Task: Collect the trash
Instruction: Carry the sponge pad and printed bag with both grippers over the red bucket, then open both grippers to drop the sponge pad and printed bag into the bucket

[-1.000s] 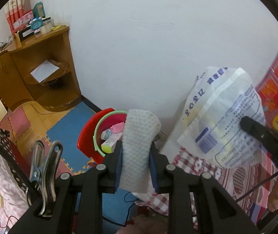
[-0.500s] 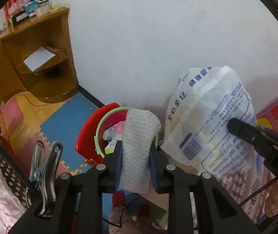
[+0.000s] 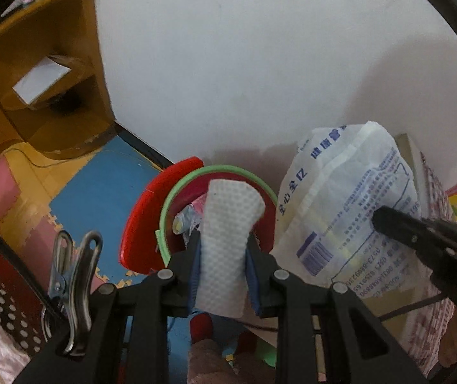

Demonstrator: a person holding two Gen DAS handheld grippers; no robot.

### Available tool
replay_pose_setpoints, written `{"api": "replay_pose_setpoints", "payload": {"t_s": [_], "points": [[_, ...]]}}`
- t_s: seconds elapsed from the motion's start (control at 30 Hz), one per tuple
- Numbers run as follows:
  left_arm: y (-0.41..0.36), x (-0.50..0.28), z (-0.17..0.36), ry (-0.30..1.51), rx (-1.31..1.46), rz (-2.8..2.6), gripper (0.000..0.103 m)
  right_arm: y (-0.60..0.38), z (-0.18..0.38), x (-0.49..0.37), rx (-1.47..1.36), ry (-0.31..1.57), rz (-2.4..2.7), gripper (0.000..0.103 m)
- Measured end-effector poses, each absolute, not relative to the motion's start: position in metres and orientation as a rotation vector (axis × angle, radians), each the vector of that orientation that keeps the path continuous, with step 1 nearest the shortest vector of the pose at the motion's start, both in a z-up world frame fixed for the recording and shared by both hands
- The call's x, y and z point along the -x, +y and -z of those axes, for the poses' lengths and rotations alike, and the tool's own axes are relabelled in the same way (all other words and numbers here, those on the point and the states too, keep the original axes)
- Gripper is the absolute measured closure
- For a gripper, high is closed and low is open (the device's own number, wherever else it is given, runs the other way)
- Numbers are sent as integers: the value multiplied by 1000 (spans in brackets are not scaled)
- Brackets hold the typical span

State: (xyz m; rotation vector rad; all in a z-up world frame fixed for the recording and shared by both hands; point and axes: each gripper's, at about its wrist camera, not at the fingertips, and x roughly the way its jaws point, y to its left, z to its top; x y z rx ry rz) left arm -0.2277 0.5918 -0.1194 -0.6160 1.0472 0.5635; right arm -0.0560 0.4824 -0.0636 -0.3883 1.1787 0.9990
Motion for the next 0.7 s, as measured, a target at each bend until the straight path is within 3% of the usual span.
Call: {"api": "replay_pose_setpoints", "payload": {"t_s": [0.37,0.7], "points": [[622,208,188,1084,669,-504,77,530,115,52,522,1288,-896,99],[639,196,241,1137,727,-474,76,566,168,19,531,1512,-743,99]]}}
